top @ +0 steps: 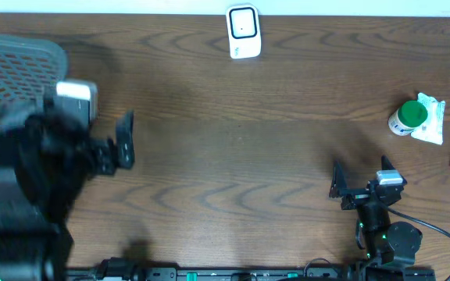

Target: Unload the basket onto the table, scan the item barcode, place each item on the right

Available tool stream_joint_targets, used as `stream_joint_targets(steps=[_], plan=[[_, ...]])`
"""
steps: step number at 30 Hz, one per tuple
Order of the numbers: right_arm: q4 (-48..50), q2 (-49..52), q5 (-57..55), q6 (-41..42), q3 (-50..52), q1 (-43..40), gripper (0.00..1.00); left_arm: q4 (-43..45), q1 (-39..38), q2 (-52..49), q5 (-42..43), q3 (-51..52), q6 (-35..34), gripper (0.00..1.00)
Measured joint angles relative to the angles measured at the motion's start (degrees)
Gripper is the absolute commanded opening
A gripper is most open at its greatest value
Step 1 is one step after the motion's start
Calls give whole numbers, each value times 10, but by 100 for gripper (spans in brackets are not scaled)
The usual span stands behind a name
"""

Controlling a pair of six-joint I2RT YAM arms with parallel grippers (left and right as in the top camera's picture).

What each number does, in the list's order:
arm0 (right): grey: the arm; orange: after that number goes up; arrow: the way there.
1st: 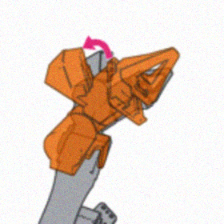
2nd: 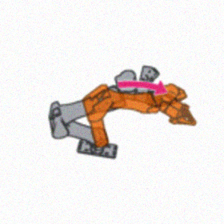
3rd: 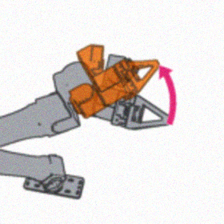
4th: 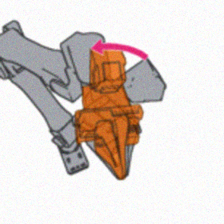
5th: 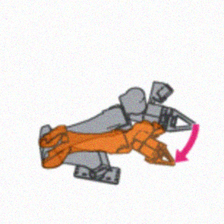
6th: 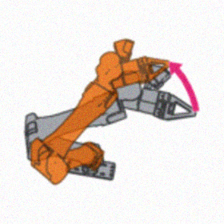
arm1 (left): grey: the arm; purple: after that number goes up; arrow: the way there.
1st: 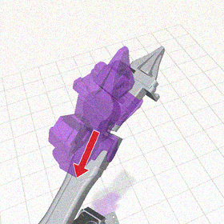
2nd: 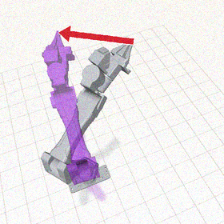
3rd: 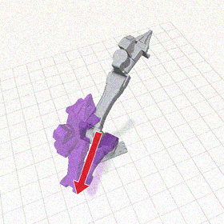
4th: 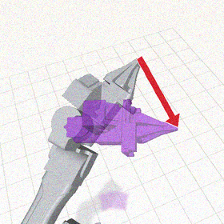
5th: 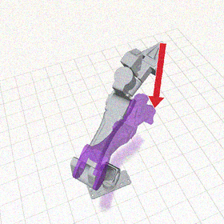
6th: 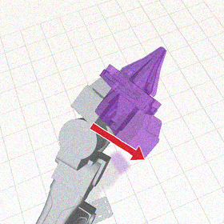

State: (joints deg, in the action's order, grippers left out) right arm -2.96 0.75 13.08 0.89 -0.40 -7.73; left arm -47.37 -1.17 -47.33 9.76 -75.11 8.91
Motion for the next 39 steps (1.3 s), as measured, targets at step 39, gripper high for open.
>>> stream_joint_targets(steps=[39], plan=[[0, -1, -1, 0, 0, 0, 99, 371, 0, 440, -9, 703, -1, 98]])
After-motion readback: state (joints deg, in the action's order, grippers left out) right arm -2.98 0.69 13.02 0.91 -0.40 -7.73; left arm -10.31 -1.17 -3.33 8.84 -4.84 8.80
